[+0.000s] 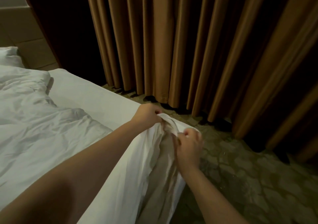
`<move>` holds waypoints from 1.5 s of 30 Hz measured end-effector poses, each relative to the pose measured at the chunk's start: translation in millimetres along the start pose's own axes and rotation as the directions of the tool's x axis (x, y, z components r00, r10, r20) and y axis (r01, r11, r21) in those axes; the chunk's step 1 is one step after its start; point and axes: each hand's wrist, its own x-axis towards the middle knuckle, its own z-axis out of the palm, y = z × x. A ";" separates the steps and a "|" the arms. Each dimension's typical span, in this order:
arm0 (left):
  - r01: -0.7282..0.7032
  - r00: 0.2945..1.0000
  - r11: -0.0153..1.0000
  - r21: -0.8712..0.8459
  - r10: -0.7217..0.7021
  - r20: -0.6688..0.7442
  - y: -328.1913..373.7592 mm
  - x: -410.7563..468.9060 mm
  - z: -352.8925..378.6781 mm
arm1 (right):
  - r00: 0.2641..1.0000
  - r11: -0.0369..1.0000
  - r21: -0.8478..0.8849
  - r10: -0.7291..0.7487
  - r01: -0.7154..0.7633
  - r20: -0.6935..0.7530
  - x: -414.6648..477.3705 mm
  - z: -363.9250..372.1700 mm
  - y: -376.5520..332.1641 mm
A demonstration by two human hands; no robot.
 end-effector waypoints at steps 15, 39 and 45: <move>-0.011 0.991 0.998 -0.060 0.019 0.130 26.5 -4.3 32.8 | 0.967 0.973 0.073 -0.208 0.220 -0.150 0.5 -11.1 31.0; 0.088 0.993 0.988 -0.124 -0.076 0.094 22.7 -6.1 36.1 | 0.931 0.980 0.038 -0.196 0.194 0.306 11.7 -25.5 1.2; 0.095 0.994 0.990 -0.104 -0.088 0.065 20.6 -6.4 33.4 | 0.978 0.995 0.098 -0.014 -0.006 0.207 6.0 -29.9 -8.3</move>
